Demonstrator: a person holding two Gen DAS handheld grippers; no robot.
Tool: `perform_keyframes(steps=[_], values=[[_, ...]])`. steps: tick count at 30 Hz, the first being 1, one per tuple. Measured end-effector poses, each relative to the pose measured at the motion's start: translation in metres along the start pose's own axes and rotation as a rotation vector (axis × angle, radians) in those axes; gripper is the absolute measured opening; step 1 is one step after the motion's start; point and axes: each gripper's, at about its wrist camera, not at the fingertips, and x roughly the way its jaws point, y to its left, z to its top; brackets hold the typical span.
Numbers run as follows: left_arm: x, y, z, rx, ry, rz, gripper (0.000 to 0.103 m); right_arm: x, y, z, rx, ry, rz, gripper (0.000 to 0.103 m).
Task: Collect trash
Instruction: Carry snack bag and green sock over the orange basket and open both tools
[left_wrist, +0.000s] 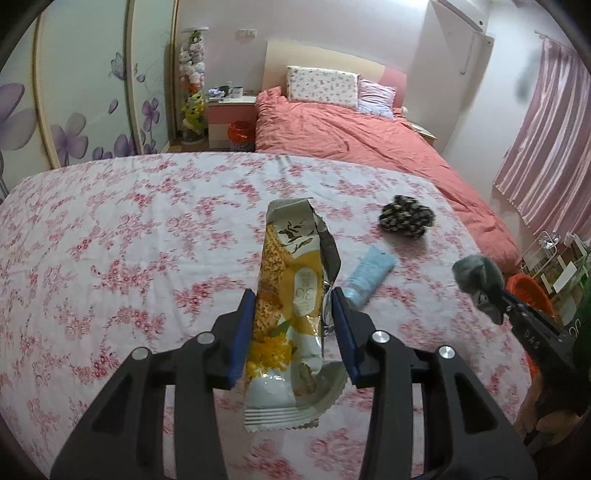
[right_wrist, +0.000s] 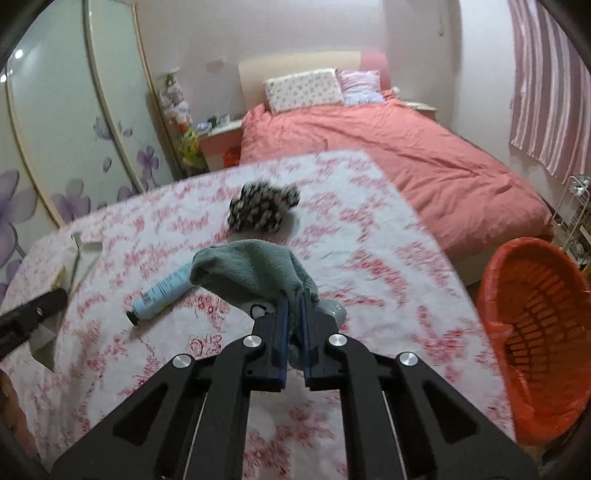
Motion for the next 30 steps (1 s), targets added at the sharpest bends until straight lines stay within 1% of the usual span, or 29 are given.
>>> perform_keyframes(steps=[7,14,20,24,30], values=[[-0.022,-0.031,-0.001,0.031,-0.032,-0.036,0.041,-0.049,-0.024,0.007,0.053,-0.12,-0.036,0.006],[-0.037,-0.067,-0.004,0.076,-0.054,-0.081,0.041,-0.081,-0.046,0.006,0.095,-0.195,-0.068,0.006],[-0.044,-0.101,-0.007,0.124,-0.063,-0.122,0.041,-0.094,-0.063,0.001,0.124,-0.236,-0.092,0.006],[-0.045,-0.124,-0.01,0.15,-0.058,-0.154,0.041,-0.104,-0.085,-0.003,0.152,-0.258,-0.112,0.006],[-0.041,-0.171,-0.016,0.197,-0.047,-0.23,0.041,-0.113,-0.114,-0.009,0.206,-0.287,-0.147,0.006]])
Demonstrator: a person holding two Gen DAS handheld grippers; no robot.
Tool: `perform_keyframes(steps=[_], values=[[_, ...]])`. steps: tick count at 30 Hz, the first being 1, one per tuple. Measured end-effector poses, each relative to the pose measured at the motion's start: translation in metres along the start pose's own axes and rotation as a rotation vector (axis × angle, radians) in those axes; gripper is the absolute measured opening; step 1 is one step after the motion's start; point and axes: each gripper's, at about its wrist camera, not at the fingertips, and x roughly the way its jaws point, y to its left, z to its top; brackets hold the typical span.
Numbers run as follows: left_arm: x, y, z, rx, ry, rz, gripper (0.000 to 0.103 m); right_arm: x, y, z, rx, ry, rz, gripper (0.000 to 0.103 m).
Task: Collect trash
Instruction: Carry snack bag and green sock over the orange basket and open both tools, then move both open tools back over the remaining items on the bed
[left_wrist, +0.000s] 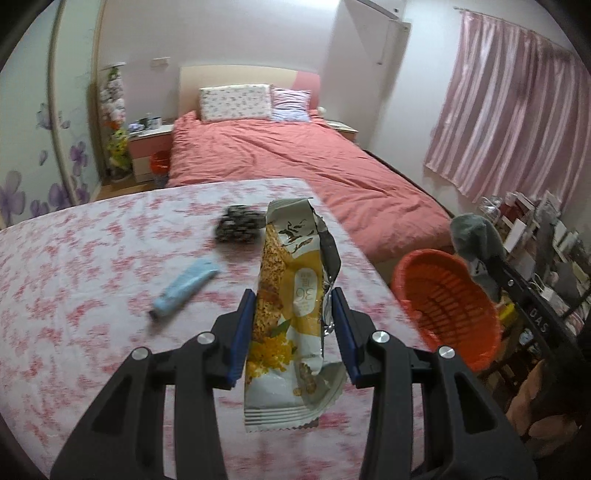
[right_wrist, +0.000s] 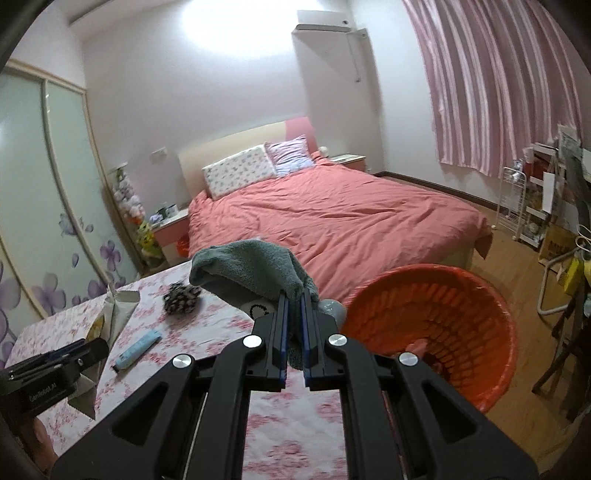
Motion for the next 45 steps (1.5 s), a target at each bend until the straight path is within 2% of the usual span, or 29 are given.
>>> perform_keyframes(steps=[10,18,20,22,24,26,29,32,33,35,38,41,45], values=[[0.04,-0.082,0.0,0.067,0.037,-0.162,0.041,0.0,-0.062,0.005,0.093,-0.044,-0.107,0.006],[0.092,-0.157,-0.002,0.127,0.107,-0.27,0.042,0.019,-0.114,0.003,0.197,-0.012,-0.151,0.006],[0.108,-0.172,-0.003,0.139,0.126,-0.286,0.044,0.028,-0.127,0.001,0.229,0.008,-0.156,0.006],[0.123,-0.181,-0.003,0.146,0.144,-0.288,0.051,0.033,-0.136,-0.002,0.25,0.026,-0.15,0.007],[0.139,-0.187,-0.007,0.148,0.162,-0.274,0.056,0.039,-0.142,-0.004,0.26,0.044,-0.142,0.01],[0.147,-0.186,-0.011,0.148,0.181,-0.26,0.057,0.044,-0.147,-0.008,0.257,0.063,-0.143,0.025],[0.156,-0.176,-0.014,0.139,0.198,-0.23,0.06,0.047,-0.148,-0.015,0.255,0.077,-0.149,0.041],[0.162,-0.162,-0.014,0.127,0.211,-0.204,0.061,0.049,-0.146,-0.02,0.255,0.092,-0.152,0.046],[0.162,-0.158,-0.014,0.129,0.209,-0.189,0.062,0.049,-0.147,-0.019,0.252,0.095,-0.155,0.048],[0.158,-0.149,-0.015,0.135,0.195,-0.159,0.067,0.046,-0.143,-0.019,0.228,0.09,-0.173,0.061],[0.151,-0.132,-0.016,0.143,0.171,-0.094,0.073,0.043,-0.137,-0.017,0.183,0.072,-0.197,0.071],[0.143,-0.11,-0.018,0.148,0.157,-0.019,0.078,0.04,-0.128,-0.018,0.136,0.059,-0.217,0.077],[0.134,-0.068,-0.018,0.157,0.131,0.089,0.079,0.04,-0.116,-0.02,0.085,0.06,-0.218,0.077]])
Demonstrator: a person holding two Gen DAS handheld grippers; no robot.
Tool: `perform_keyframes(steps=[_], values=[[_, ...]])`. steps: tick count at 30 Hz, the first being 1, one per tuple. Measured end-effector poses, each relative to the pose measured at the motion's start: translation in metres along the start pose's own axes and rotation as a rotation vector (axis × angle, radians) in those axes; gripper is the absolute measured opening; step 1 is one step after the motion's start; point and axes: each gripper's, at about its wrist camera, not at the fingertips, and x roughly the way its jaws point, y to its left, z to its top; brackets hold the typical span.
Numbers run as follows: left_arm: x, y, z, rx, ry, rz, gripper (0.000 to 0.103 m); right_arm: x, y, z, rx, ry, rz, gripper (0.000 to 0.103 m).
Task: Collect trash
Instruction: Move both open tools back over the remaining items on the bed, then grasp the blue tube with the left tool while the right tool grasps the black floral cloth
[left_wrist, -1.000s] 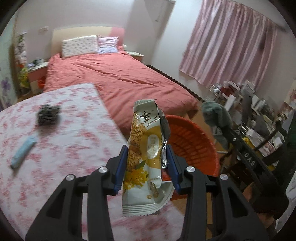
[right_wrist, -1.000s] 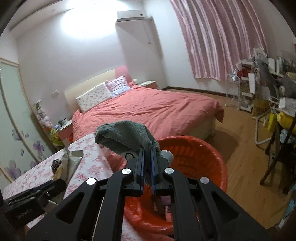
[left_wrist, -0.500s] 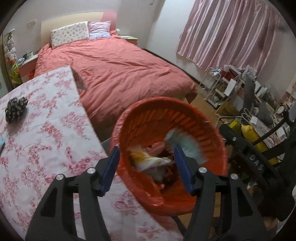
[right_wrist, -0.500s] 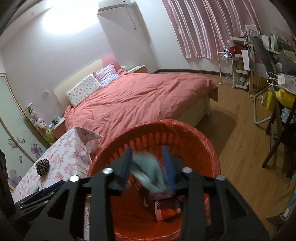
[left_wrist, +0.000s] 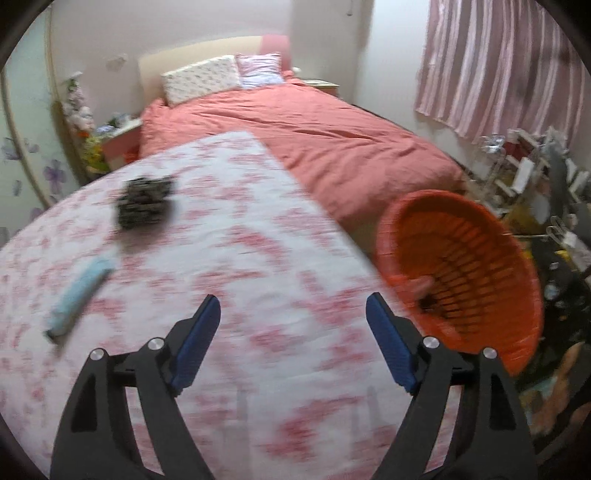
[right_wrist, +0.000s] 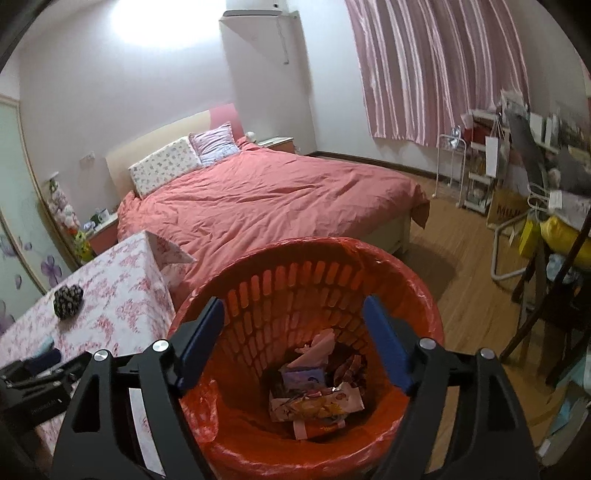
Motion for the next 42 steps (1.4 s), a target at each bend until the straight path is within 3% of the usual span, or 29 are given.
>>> perform_keyframes(steps=[10,13,16,20,28,33,42], values=[[-0.004,0.141,-0.018,-0.127,-0.002,0.258,0.079,-0.005,0.03,-0.007,-0.052,0.036,0.067,0.078],[0.0,0.168,-0.021,-0.161,0.012,0.284,0.079,-0.006,0.039,-0.01,-0.061,0.052,0.086,0.078],[0.007,0.186,-0.024,-0.17,0.037,0.285,0.075,-0.006,0.046,-0.012,-0.077,0.062,0.1,0.078],[0.021,0.193,-0.026,-0.21,0.076,0.227,0.065,-0.007,0.055,-0.016,-0.097,0.072,0.11,0.078],[0.025,0.186,-0.02,-0.211,0.062,0.187,0.031,-0.005,0.068,-0.021,-0.121,0.097,0.122,0.078],[0.022,0.187,-0.024,-0.227,0.062,0.229,0.028,-0.005,0.081,-0.023,-0.133,0.112,0.141,0.078],[-0.014,0.254,-0.062,-0.326,0.08,0.369,0.028,-0.006,0.121,-0.027,-0.193,0.128,0.205,0.079]])
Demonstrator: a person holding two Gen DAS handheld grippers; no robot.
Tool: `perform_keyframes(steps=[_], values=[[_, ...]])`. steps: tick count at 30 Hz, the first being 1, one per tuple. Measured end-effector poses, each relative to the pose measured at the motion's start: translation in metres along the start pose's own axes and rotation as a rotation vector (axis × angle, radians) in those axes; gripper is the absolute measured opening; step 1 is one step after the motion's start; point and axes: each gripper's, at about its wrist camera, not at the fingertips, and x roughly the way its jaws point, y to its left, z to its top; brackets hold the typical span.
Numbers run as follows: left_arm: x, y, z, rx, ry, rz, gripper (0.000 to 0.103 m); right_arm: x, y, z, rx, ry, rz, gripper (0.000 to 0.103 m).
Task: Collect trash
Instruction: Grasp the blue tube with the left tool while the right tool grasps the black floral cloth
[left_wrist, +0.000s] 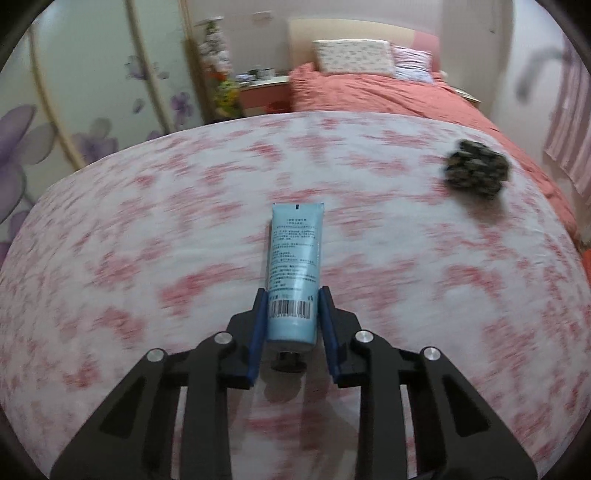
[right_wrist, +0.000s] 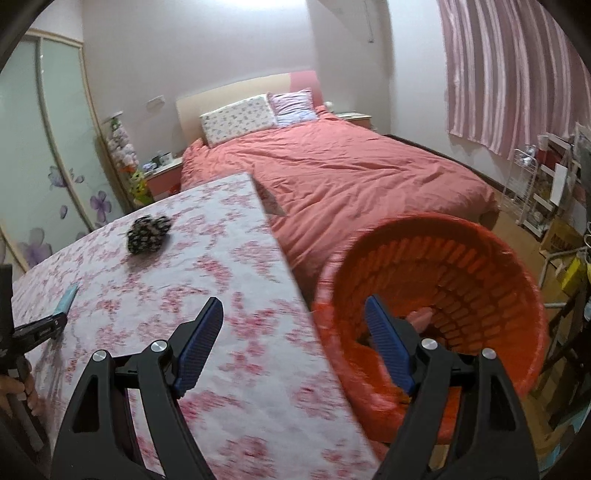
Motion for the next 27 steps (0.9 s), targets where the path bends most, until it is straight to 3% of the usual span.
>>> perform_keyframes(steps=[4,13,18,22,24,25,27], values=[[0.0,0.028,-0.005,-0.038,-0.011,0.014,0.033,0.015,0.036,0.004,-0.035,0.026,0.056,0.079],[0.001,0.041,-0.007,-0.084,-0.009,-0.057,0.034,0.073,0.134,0.028,-0.096,0.06,0.139,0.079],[0.002,0.04,-0.006,-0.082,-0.008,-0.061,0.034,0.12,0.183,0.052,-0.13,0.065,0.112,0.079],[0.003,0.041,-0.006,-0.083,-0.008,-0.071,0.036,0.156,0.198,0.058,-0.126,0.127,0.063,0.078],[0.003,0.041,-0.006,-0.085,-0.009,-0.076,0.036,0.168,0.198,0.057,-0.13,0.165,0.046,0.063],[0.003,0.041,-0.006,-0.086,-0.009,-0.079,0.036,0.174,0.197,0.054,-0.138,0.195,0.047,0.04],[0.003,0.041,-0.006,-0.089,-0.009,-0.083,0.037,0.173,0.193,0.051,-0.147,0.212,0.055,0.021]])
